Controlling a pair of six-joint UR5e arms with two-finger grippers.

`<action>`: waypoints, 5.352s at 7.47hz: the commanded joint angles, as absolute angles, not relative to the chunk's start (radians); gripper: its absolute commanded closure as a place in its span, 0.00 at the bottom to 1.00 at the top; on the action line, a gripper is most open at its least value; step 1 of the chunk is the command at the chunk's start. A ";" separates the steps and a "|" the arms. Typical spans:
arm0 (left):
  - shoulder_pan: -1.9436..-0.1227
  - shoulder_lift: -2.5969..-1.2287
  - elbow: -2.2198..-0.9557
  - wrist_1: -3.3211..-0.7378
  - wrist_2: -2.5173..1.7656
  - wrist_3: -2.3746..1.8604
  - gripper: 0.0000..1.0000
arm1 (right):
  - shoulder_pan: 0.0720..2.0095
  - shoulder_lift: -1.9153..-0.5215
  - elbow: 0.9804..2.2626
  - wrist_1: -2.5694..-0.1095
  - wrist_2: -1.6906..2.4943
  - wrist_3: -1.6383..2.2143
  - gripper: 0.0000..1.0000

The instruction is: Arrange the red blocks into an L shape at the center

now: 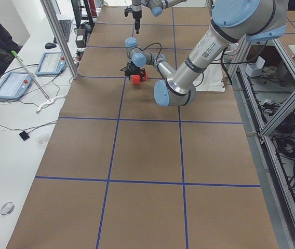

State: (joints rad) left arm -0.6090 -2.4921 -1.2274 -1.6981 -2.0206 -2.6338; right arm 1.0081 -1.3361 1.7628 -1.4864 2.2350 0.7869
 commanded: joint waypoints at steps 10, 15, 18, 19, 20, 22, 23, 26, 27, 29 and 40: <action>-0.719 -1.741 -2.056 -1.618 -2.079 -1.863 0.00 | 1.037 -1.368 1.779 -1.485 2.235 0.770 0.00; -1.171 -1.425 -2.041 -1.733 -2.259 -0.877 0.00 | 1.248 -1.497 1.796 -1.499 2.305 0.484 0.00; -1.417 -1.424 -1.858 -1.733 -2.290 -0.388 0.00 | 1.374 -1.577 1.755 -1.503 2.307 0.216 0.00; -1.427 -1.424 -1.826 -1.735 -2.290 -0.335 0.00 | 1.400 -1.572 1.729 -1.503 2.307 0.174 0.00; -1.455 -1.419 -1.794 -1.733 -2.318 -0.251 0.00 | 1.429 -1.566 1.709 -1.503 2.307 0.135 0.00; -1.515 -1.430 -1.775 -1.730 -2.391 -0.219 0.00 | 1.440 -1.551 1.654 -1.503 2.335 0.069 0.00; -1.519 -1.434 -1.773 -1.724 -2.399 -0.219 0.00 | 1.433 -1.531 1.629 -1.506 2.339 0.063 0.00; -1.554 -1.488 -1.787 -1.591 -2.454 -0.232 0.00 | 1.428 -1.473 1.620 -1.574 2.324 0.054 0.00; -1.555 -1.511 -1.776 -1.560 -2.447 -0.233 0.00 | 1.425 -1.464 1.621 -1.574 2.324 0.054 0.00; -1.555 -1.503 -1.776 -1.562 -2.442 -0.232 0.00 | 1.424 -1.463 1.628 -1.574 2.324 0.055 0.00; -1.555 -1.497 -1.783 -1.563 -2.444 -0.233 0.00 | 1.425 -1.480 1.635 -1.572 2.335 0.057 0.00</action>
